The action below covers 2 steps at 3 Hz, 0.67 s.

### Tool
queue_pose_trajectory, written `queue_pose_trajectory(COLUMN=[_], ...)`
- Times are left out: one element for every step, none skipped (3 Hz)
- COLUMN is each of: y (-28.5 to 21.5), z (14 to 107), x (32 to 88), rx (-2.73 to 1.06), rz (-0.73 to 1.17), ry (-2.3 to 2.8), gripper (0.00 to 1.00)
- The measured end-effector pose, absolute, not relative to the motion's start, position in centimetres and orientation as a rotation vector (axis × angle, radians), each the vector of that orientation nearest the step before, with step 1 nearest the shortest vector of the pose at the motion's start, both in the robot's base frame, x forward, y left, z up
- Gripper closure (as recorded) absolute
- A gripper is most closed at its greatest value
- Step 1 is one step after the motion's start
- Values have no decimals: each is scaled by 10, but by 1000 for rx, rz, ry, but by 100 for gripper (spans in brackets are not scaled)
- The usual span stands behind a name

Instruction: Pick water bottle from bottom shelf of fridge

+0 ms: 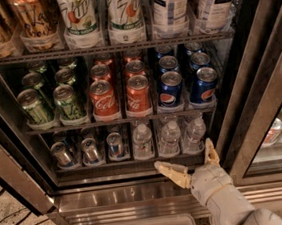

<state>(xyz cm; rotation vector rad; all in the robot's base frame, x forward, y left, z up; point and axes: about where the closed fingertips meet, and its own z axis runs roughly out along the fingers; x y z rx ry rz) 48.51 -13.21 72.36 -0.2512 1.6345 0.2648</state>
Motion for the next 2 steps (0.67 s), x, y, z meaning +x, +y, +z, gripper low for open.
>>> queue_pose_trajectory(y=[-132,-134], z=[699,679], x=[491,494], rx=[-246,-239], rz=[215,171], ry=[1608,1587], gripper=[0,0])
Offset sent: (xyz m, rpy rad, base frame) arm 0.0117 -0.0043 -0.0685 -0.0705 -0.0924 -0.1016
